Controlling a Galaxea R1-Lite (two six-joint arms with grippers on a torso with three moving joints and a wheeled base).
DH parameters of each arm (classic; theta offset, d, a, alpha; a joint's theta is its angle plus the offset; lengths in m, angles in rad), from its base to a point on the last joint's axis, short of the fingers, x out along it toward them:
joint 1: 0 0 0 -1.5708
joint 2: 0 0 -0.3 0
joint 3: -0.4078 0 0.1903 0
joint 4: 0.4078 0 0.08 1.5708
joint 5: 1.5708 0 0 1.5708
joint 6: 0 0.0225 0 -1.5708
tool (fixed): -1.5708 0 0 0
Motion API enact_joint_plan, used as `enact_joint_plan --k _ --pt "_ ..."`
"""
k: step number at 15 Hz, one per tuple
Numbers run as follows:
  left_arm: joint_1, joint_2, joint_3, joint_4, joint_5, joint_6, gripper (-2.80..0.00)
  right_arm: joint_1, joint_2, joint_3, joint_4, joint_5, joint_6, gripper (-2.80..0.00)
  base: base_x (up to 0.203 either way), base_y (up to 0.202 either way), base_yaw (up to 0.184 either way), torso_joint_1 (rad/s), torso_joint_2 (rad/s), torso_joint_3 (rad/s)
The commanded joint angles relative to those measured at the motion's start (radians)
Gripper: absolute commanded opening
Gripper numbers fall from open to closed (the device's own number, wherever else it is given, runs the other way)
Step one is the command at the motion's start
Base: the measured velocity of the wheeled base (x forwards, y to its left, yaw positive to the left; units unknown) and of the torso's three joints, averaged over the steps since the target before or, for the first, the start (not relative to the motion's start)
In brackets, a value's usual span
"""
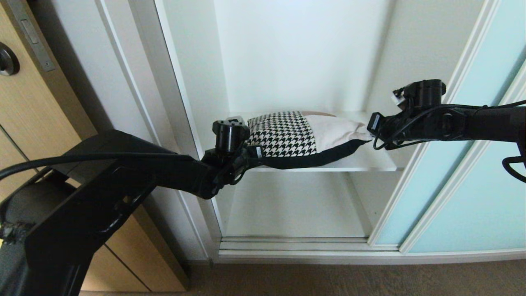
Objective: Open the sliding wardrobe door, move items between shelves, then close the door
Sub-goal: Place the pillow on the higher shelf
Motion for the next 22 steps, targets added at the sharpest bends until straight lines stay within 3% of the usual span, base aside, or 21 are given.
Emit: enact_joint_plan --k 1,4,13,14,18,22 --pt "0.022 0.051 -0.046 -0.013 0.065 0.006 -2.80 0.010 0.045 -0.001 -0.002 -0.017 0.001 -2.80 0.000 0.000 0.000 0.000 0.00 0.000" --pt "0.053 0.106 -0.136 -0.013 0.131 0.020 -2.80 0.018 0.081 -0.001 -0.047 -0.033 -0.014 -2.80 0.000 0.000 0.000 0.000 0.00 0.000" --pt "0.053 0.194 -0.162 -0.015 0.129 0.035 -2.80 0.026 0.134 -0.001 -0.118 -0.037 -0.008 -2.80 0.000 0.000 0.000 0.000 0.00 0.000" --pt "0.053 0.207 -0.173 -0.014 0.129 0.035 0.00 0.026 0.139 -0.001 -0.123 -0.037 -0.008 -2.80 0.000 0.000 0.000 0.000 0.00 0.000" --pt "0.053 0.275 -0.281 -0.017 0.143 0.036 0.00 0.026 0.148 -0.001 -0.138 -0.037 -0.005 -2.80 0.000 0.000 0.000 0.000 0.00 0.000" --pt "0.075 0.298 -0.372 -0.016 0.201 0.053 0.00 0.026 0.147 -0.002 -0.140 -0.037 -0.007 -2.80 0.000 0.000 0.000 0.000 0.00 0.000"
